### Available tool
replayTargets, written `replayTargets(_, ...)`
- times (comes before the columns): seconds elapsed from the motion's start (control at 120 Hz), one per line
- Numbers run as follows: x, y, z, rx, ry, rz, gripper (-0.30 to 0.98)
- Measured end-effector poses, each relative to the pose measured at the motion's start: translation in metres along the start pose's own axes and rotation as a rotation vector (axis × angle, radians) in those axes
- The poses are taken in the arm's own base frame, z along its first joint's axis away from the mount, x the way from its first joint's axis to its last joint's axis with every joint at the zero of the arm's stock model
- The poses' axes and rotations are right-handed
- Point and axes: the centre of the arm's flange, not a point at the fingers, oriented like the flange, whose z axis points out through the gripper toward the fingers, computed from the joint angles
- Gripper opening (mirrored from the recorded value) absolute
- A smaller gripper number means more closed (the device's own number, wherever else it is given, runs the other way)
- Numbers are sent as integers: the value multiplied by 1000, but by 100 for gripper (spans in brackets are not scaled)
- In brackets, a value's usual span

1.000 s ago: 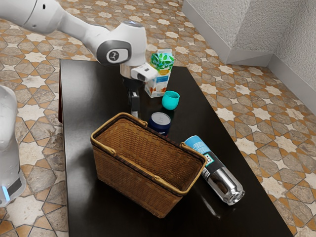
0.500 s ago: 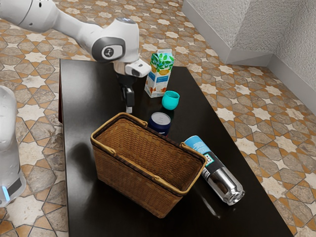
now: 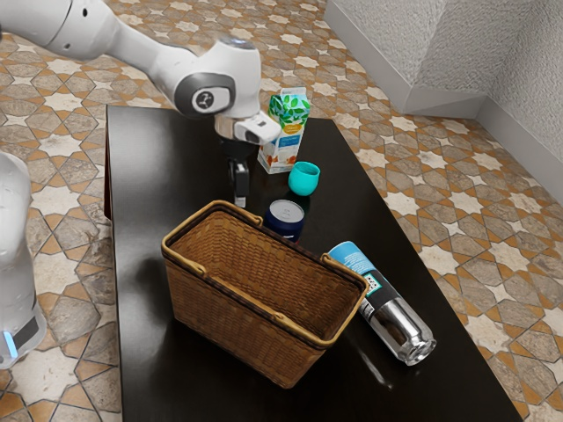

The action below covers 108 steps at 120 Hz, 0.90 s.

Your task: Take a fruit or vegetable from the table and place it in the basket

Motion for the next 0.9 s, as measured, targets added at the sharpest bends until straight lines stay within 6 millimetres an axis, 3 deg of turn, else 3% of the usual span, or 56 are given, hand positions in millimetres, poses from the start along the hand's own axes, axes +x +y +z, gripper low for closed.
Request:
replayTargets(0.317,6,-1,14,2,-14,2,69)
replayTargets(0.508,11,15,16,-5,-10,33,69)
replayTargets(0.9,18,21,32,-10,-15,40,69)
